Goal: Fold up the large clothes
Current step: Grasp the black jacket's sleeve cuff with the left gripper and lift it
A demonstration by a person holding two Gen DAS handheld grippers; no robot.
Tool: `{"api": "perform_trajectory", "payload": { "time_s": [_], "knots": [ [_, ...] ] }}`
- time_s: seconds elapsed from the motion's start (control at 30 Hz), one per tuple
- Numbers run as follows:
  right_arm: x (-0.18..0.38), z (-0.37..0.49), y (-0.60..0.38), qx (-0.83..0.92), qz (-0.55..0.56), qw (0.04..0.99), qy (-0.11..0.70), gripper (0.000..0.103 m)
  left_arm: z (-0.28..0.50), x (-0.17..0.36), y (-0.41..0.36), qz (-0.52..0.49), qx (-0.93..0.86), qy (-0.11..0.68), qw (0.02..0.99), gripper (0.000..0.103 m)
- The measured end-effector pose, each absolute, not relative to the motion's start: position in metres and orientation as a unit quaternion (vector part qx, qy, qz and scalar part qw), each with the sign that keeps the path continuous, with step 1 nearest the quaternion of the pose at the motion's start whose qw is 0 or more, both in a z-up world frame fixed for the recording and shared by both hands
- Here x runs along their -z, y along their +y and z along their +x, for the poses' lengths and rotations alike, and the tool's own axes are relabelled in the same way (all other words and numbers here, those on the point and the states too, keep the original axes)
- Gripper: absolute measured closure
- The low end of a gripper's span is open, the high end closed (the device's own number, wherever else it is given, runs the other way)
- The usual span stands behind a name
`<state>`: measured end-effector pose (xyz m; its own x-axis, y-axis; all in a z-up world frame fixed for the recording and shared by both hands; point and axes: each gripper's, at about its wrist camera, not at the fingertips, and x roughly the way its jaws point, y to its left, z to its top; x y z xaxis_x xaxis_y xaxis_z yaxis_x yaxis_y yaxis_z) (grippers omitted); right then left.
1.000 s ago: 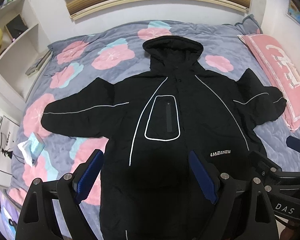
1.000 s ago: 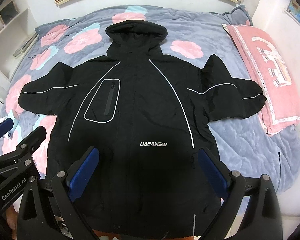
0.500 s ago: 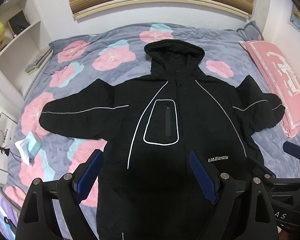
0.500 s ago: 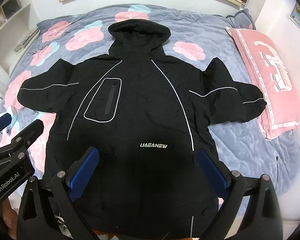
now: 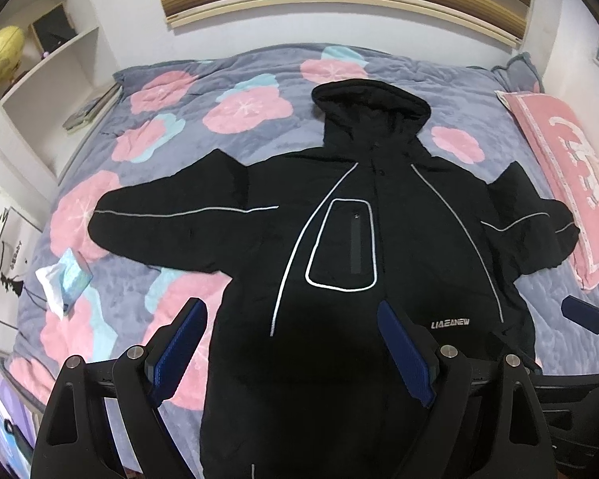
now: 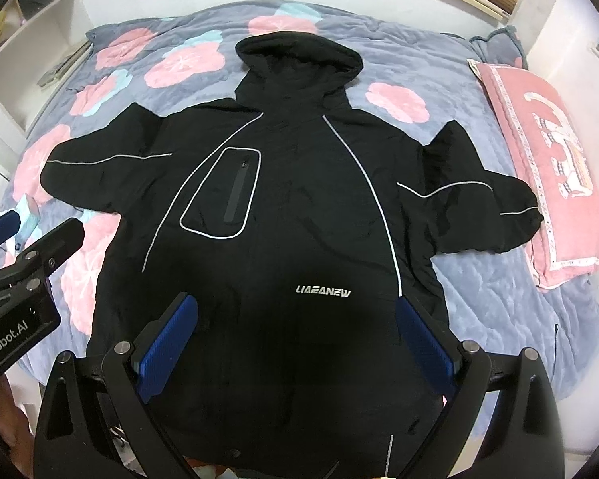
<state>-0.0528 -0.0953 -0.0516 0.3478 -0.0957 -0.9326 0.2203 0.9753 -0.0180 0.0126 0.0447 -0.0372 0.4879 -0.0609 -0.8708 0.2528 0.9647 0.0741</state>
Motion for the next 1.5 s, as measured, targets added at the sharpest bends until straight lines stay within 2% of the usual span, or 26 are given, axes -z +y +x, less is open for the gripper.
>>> {"api": "perform_trajectory", "payload": {
  "time_s": [0.17,0.3,0.47,0.57,0.77,1.07,1.37,1.4,1.43,1.47,1.5],
  "knots": [
    [0.051,-0.041,-0.084,0.087,0.049,0.822,0.561,0.003,0.026,0.039,0.073,0.064,0.076,0.499,0.861,0.015],
    [0.047,-0.026,-0.072,0.075,0.036,0.827,0.556,0.003,0.050,0.038,0.132,0.001,0.034,0.491,0.871,0.015],
    [0.042,-0.006,-0.056,0.069,0.002,0.834,0.547,0.003,0.090,0.047,0.230,-0.070,-0.036,0.440,0.894,0.015],
    [0.043,0.009,-0.049,0.069,-0.013,0.834,0.547,0.003,0.124,0.068,0.292,-0.119,-0.050,0.439,0.889,0.015],
    [0.062,0.055,-0.038,0.064,-0.045,0.822,0.565,0.003,0.212,0.140,0.396,-0.266,-0.023,0.458,0.848,0.015],
    [0.119,0.122,-0.014,0.030,-0.088,0.780,0.619,0.003,0.308,0.228,0.457,-0.255,-0.126,0.491,0.823,0.016],
    [0.170,0.148,-0.015,0.016,-0.097,0.743,0.661,0.003,0.353,0.272,0.475,-0.219,-0.186,0.514,0.808,0.016],
    [0.173,0.149,-0.016,0.015,-0.097,0.741,0.664,0.003,0.356,0.274,0.472,-0.210,-0.186,0.517,0.809,0.018],
    [0.175,0.149,-0.017,0.014,-0.094,0.740,0.666,0.003,0.359,0.276,0.470,-0.203,-0.182,0.521,0.808,0.028],
    [0.177,0.149,-0.018,0.012,-0.090,0.739,0.668,0.003,0.360,0.277,0.469,-0.208,-0.169,0.524,0.809,0.051],
    [0.177,0.148,-0.019,0.012,-0.086,0.738,0.669,0.003,0.360,0.277,0.468,-0.216,-0.159,0.524,0.809,0.060]
  ]
}}
